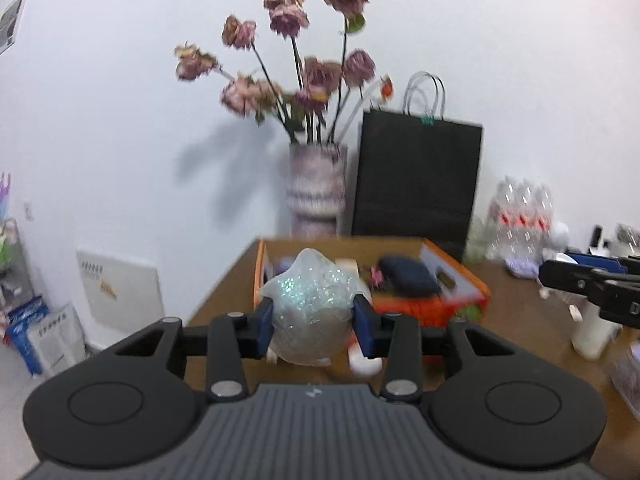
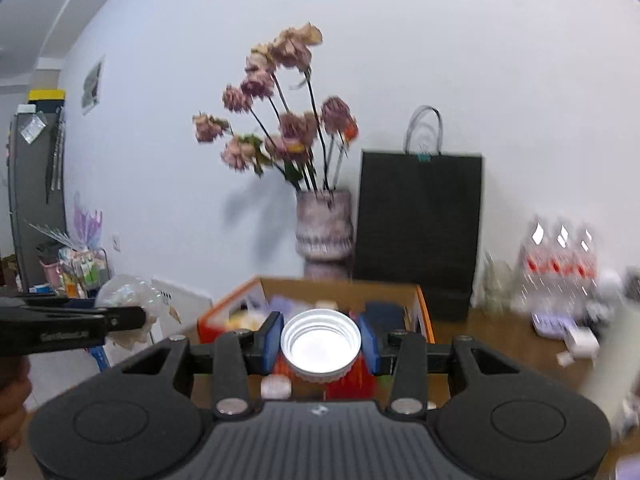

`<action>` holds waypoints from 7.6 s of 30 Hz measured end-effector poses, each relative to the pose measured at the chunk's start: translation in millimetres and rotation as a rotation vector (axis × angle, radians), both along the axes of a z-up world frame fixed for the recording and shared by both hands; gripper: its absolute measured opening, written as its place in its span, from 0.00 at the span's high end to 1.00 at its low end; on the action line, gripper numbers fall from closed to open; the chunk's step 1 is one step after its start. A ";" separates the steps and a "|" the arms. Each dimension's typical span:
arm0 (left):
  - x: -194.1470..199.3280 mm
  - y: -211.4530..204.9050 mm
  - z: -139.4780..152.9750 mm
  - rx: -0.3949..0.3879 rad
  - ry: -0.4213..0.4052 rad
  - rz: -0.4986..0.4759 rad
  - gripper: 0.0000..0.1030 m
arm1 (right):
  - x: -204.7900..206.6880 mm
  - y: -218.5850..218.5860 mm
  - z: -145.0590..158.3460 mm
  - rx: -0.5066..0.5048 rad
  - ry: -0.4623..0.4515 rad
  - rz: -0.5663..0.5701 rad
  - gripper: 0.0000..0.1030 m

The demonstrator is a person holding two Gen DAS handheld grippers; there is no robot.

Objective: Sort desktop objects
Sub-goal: 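Drop the clear ball with the left tool while the right tool drops the bottle cap into box, then move both open tools back toward the loose items on the table, then grasp the white round puck with the left tool while the right tool grasps the red rose, then carry the puck with the left tool while the right tool carries the rose into box, release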

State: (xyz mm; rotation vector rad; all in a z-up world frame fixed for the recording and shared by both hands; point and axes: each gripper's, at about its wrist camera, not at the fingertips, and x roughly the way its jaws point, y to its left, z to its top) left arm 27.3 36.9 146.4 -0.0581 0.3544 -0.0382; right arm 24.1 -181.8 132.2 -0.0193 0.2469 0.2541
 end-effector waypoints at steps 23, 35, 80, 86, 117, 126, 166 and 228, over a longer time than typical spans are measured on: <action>354.3 44.6 -60.4 -0.044 0.431 -0.011 0.48 | 420.9 82.8 -68.6 0.143 0.607 0.065 0.62; 315.7 59.4 -18.4 -0.026 0.387 -0.027 0.27 | 406.7 62.8 -52.6 0.181 0.602 0.029 0.53; -100.7 -34.5 -128.4 0.063 0.224 0.012 0.00 | -72.2 -12.2 -132.4 -0.086 0.406 -0.078 0.17; -92.5 -38.4 -133.1 0.079 0.250 0.028 0.00 | -72.3 -12.5 -134.6 -0.083 0.403 -0.092 0.17; 158.7 -47.5 -136.0 0.015 0.337 -0.146 0.40 | 129.9 18.9 -119.4 -0.065 0.382 -0.051 0.44; 158.2 -46.6 -140.3 -0.014 0.312 -0.196 0.42 | 151.8 14.1 -130.5 -0.046 0.416 -0.075 0.63; 0.7 -29.0 -65.6 -0.195 0.155 -0.126 0.61 | 9.1 -21.6 -70.4 0.150 0.243 0.023 0.67; 185.9 -21.7 -31.8 0.006 0.215 -0.048 0.02 | 222.3 -35.9 -20.7 0.037 0.418 -0.094 0.26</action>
